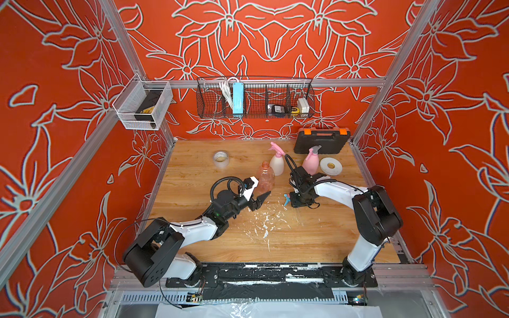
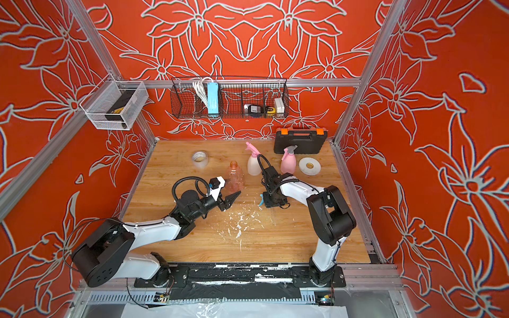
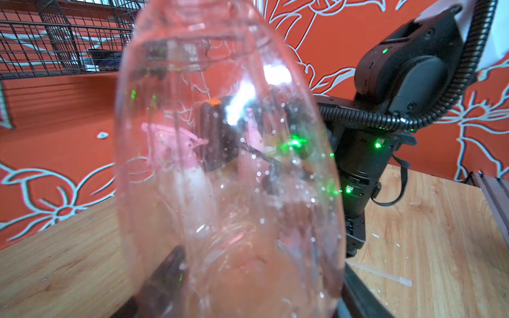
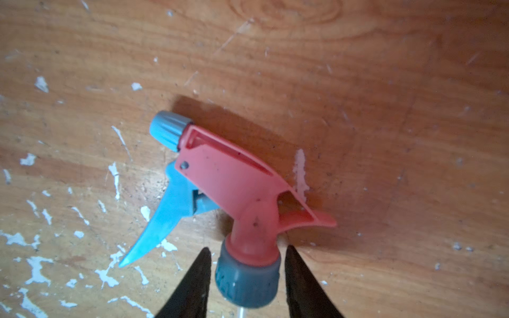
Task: Attach spray nozzles to spray bottles
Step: Pick up the spray nozzle from the center of the board.
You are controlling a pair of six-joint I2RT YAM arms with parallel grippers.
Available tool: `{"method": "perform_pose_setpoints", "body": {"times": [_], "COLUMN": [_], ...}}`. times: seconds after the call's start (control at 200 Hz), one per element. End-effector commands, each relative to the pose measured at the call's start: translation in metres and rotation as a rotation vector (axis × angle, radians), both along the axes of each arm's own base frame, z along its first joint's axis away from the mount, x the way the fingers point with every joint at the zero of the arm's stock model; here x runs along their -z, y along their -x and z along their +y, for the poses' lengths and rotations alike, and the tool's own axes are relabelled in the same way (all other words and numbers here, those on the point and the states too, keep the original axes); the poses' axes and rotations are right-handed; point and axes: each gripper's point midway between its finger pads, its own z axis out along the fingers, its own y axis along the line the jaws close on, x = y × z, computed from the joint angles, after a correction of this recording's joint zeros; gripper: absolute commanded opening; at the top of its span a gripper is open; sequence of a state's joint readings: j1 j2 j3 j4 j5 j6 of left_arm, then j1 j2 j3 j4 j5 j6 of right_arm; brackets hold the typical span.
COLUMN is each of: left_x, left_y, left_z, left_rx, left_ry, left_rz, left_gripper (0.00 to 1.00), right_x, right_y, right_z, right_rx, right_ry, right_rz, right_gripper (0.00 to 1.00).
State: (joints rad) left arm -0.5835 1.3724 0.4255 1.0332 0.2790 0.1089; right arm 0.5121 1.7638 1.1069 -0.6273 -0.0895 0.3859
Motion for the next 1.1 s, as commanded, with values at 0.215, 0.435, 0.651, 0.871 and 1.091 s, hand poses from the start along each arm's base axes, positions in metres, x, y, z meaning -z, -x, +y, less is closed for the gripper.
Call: {"method": "perform_pose_setpoints", "body": {"times": [0.215, 0.435, 0.651, 0.871, 1.091], "left_x": [-0.011, -0.009, -0.013, -0.019, -0.02], "left_y": [0.003, 0.003, 0.0, -0.002, 0.003], "left_z": [-0.004, -0.003, -0.006, -0.014, -0.028], "left_rx": [0.028, 0.02, 0.028, 0.06, 0.134], "left_ry": [0.005, -0.003, -0.002, 0.01, 0.041], "left_rz": [-0.045, -0.048, -0.061, -0.064, -0.072], "left_gripper": [0.5, 0.5, 0.5, 0.5, 0.5], "right_x": [0.006, -0.004, -0.054, -0.181, -0.328], "right_y": [-0.008, -0.006, 0.0, -0.013, -0.033], "right_z": [0.003, 0.005, 0.008, -0.005, 0.003], "right_rx": [-0.004, -0.001, -0.014, -0.004, -0.038], "right_ry": [0.002, -0.036, -0.127, -0.237, -0.418], "right_rz": [0.023, -0.001, -0.109, -0.537, -1.0], "right_gripper": [0.44, 0.28, 0.23, 0.21, 0.19]}}
